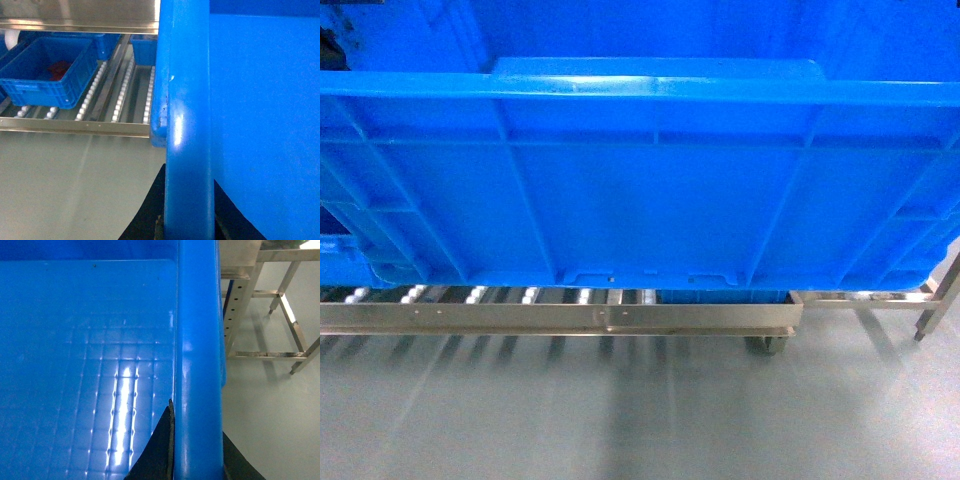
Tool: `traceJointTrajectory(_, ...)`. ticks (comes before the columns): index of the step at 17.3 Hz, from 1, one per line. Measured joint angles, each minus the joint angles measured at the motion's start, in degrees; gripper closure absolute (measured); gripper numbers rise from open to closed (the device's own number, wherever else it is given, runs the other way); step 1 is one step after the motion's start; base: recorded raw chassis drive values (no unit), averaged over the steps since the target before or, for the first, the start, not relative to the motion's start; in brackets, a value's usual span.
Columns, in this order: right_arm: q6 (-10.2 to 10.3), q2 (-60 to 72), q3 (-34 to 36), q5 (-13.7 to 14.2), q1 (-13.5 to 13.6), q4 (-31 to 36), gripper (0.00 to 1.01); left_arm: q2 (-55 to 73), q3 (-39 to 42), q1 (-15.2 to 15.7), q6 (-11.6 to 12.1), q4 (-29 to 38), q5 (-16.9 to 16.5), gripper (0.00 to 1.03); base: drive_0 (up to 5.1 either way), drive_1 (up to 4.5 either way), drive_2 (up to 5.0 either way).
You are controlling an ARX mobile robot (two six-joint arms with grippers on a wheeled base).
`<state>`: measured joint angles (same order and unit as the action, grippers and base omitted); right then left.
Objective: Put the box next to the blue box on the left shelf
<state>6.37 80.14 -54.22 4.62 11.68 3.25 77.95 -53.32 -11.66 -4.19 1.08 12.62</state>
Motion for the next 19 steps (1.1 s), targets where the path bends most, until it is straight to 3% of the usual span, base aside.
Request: traceJointTrajectory(19, 0.0, 0.0, 0.0, 0.0, 0.0, -0.2, 0.93, 0.0, 0.0, 0.0, 0.0, -0.2, 0.0, 0.95, -5.0, 2.45, 2.4)
